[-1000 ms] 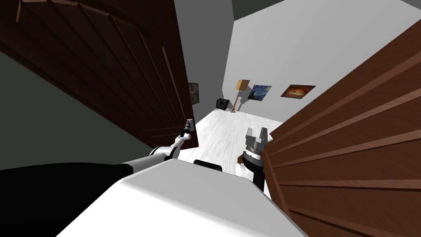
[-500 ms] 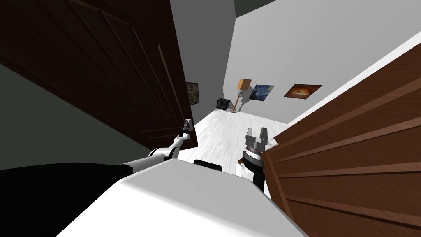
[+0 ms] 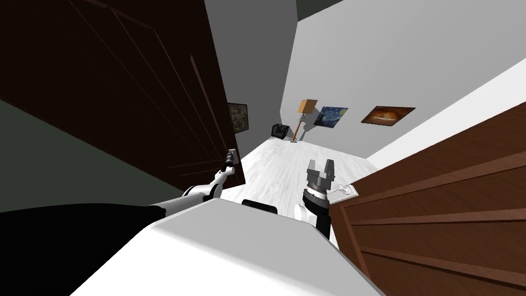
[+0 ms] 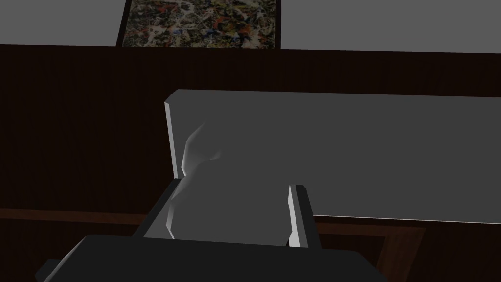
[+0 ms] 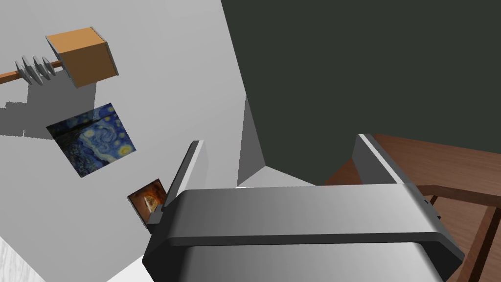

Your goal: Push the door open

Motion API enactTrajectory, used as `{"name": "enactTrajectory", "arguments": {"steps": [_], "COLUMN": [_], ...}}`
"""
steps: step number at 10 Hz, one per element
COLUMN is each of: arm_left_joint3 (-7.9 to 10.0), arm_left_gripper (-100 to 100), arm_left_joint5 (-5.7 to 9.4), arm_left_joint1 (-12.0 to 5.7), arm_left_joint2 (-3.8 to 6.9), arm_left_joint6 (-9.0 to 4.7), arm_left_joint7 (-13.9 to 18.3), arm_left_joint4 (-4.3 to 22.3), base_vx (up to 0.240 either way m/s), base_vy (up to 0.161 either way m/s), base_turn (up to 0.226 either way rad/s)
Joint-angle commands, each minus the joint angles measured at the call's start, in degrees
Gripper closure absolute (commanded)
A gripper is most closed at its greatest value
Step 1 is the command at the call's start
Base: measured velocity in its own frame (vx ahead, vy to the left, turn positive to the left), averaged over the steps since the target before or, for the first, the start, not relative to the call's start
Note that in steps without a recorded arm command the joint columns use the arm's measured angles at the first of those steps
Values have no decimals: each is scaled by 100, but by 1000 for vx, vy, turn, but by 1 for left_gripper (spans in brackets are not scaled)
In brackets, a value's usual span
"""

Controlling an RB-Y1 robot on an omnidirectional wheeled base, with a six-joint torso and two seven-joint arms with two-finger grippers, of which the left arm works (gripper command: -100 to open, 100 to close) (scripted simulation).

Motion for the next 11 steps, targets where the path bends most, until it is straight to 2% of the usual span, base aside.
{"name": "enactTrajectory", "arguments": {"steps": [1, 8, 11], "arm_left_joint3": [124, 521, 607], "arm_left_gripper": [100, 100, 100], "arm_left_joint5": [47, 200, 233], "arm_left_joint1": [6, 82, 99], "arm_left_joint2": [132, 342, 388], "arm_left_joint6": [-26, -65, -74], "arm_left_joint7": [-10, -126, -151], "arm_left_joint4": [35, 101, 116], "base_vx": [192, 208, 176], "base_vy": [-75, -64, -41], "base_turn": [74, 66, 52]}}
